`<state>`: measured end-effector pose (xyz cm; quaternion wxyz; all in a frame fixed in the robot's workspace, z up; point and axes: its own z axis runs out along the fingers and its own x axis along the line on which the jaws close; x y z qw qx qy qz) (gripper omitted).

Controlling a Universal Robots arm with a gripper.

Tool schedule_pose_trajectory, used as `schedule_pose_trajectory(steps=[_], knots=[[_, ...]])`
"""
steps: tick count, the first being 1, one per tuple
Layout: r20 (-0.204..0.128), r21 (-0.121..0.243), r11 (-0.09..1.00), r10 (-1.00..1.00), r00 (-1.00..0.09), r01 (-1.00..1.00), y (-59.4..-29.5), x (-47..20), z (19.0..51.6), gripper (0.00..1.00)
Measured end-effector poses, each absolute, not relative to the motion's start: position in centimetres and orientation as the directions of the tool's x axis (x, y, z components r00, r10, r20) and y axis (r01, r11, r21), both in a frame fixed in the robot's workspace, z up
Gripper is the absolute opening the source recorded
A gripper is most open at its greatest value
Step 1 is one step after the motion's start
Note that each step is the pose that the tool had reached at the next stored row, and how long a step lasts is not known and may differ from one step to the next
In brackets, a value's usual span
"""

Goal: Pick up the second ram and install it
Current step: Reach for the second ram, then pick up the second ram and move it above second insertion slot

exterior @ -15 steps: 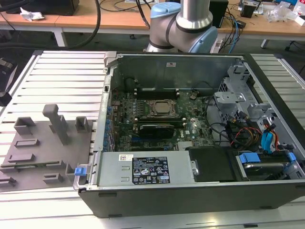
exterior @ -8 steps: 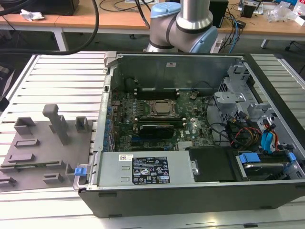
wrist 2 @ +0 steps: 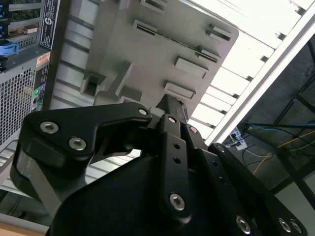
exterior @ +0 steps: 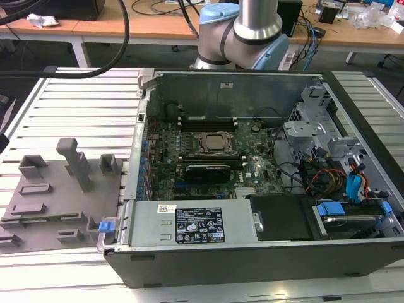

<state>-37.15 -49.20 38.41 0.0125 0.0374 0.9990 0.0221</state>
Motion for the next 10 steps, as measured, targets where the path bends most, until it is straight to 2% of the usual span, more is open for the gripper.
schedule_pose_trajectory(steps=[10], knots=[[-0.023, 0.045, 0.996, 0.075, -0.997, 0.074, -49.22, -37.15, 38.4, 0.11]])
